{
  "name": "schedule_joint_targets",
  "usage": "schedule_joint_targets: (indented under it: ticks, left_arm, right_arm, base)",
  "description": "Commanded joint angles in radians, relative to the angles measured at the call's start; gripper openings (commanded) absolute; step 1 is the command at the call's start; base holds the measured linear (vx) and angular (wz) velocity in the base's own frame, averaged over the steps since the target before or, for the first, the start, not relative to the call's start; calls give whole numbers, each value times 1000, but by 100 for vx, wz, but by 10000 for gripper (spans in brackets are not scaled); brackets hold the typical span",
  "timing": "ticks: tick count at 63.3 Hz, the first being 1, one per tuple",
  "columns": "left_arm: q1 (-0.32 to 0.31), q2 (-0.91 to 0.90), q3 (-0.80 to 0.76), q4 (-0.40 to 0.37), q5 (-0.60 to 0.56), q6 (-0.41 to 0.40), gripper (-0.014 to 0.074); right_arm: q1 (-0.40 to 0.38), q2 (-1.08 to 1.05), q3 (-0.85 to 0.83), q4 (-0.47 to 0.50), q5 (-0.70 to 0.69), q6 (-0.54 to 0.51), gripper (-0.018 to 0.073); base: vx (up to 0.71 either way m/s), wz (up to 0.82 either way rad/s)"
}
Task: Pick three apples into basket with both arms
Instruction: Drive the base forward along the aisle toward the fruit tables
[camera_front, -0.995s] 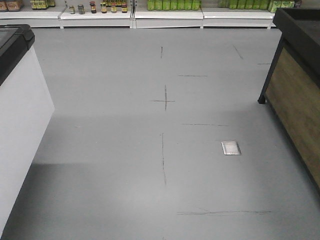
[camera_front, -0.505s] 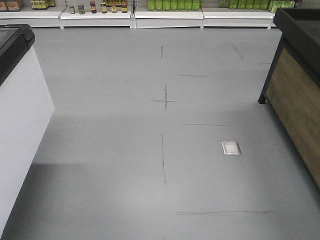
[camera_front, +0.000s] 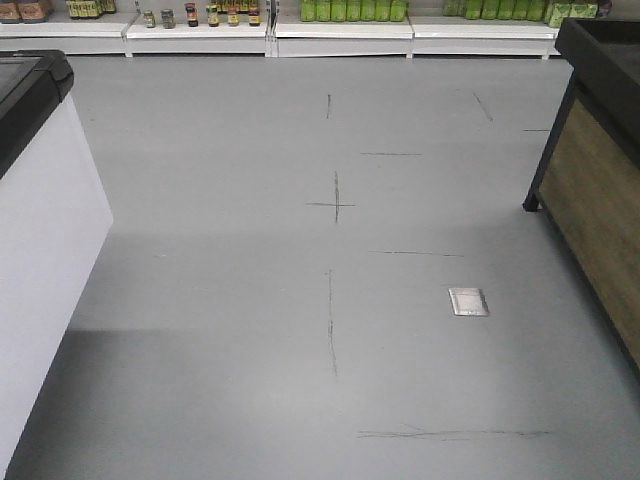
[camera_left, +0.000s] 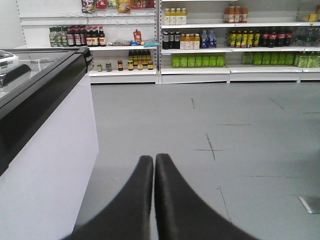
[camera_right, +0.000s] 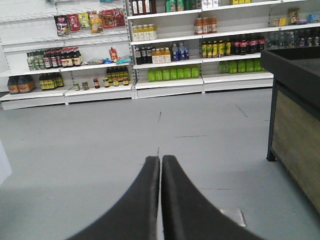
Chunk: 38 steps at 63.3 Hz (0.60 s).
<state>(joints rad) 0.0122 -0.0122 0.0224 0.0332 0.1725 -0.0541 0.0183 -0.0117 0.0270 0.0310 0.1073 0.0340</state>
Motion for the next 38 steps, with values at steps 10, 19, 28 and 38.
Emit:
schedule_joint_targets:
  ticks: [10,19,28,38]
  left_arm:
    - [1,-15,9,-1,-71,-3,-6]
    - [1,-15,9,-1,-71,-3,-6]
    - [1,-15,9,-1,-71,-3,-6]
    - [1,-15,9,-1,-71,-3,-6]
  right_arm:
    - [-7,-14,15,-11,-67,-8,-4]
    - [-7,-14,15,-11,-67,-8,-4]
    - [-7,-14,15,-11,-67,-8,-4]
    - [-7,-14,15,-11,-67,-8,-4]
  base:
    - [10,4]
    - [14,5]
    - [16,4]
    - [17,4]
